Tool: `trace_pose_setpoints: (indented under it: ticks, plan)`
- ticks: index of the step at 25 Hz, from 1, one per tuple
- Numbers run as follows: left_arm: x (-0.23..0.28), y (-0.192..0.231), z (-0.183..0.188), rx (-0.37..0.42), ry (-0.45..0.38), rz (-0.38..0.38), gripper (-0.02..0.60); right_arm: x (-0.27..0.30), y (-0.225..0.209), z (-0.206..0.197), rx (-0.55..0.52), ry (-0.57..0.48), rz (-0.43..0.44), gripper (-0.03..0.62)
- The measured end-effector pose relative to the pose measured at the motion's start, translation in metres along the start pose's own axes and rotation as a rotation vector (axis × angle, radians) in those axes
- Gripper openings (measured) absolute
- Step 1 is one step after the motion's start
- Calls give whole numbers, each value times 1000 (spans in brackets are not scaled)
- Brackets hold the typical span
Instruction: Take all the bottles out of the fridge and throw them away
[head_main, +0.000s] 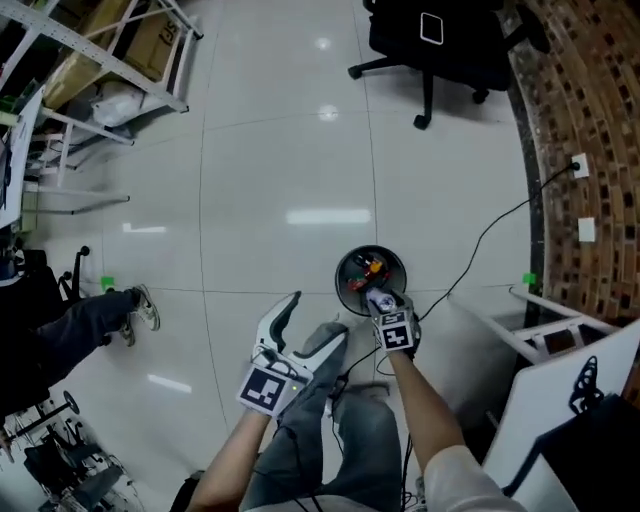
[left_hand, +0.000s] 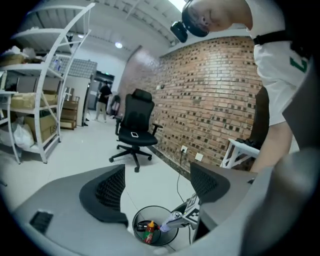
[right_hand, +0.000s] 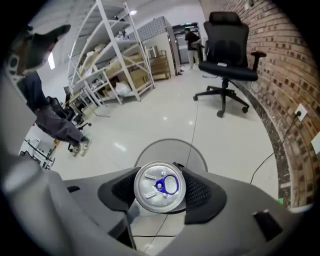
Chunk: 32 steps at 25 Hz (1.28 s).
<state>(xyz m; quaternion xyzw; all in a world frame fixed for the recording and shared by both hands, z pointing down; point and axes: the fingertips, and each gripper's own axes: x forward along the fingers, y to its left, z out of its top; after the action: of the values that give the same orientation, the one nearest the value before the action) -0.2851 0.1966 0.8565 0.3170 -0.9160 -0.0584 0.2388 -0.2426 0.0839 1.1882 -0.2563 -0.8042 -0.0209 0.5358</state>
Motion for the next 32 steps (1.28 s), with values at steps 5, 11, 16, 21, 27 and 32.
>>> trace_pose_setpoints:
  ticks: [5, 11, 16, 21, 27, 32]
  plan:
    - [30, 27, -89, -31, 73, 19, 399, 117, -14, -81, -262, 184, 24, 268]
    - [47, 34, -116, -37, 90, -2, 399, 133, -17, -98, -213, 195, 17, 288]
    - [38, 22, -79, -30, 70, -26, 399, 63, -10, -52, 35, 67, 10, 337]
    - [18, -8, -26, 34, 64, -102, 399, -60, 14, 19, 156, -178, -6, 356]
    - [-4, -69, 80, 118, -14, -239, 399, -255, 33, 123, 163, -508, -81, 365]
    - [-39, -143, 177, 192, -101, -371, 399, -435, 40, 168, 180, -761, -241, 365]
